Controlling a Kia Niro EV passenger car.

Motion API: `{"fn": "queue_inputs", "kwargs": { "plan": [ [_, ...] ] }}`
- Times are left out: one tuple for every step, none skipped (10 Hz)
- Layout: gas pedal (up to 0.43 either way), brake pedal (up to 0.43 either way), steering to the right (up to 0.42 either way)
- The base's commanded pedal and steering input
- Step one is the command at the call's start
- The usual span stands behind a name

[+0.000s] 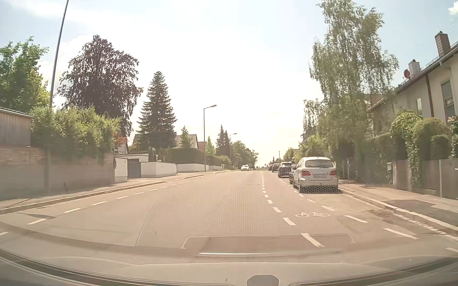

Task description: Follow the waypoints while adhering to traffic rules and regulations

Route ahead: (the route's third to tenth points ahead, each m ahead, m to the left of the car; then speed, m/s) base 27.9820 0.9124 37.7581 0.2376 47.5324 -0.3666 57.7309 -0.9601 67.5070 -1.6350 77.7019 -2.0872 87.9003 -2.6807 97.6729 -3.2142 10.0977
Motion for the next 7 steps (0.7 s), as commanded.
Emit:
{"fn": "queue_inputs", "kwargs": {
  "plan": [
    [0.157,0.0,-0.021],
    [0.157,0.0,-0.019],
    [0.157,0.0,-0.014],
    [0.157,0.0,-0.007],
    [0.157,0.0,-0.003],
    [0.157,0.0,0.001],
    [0.157,0.0,0.004]
  ]
}}
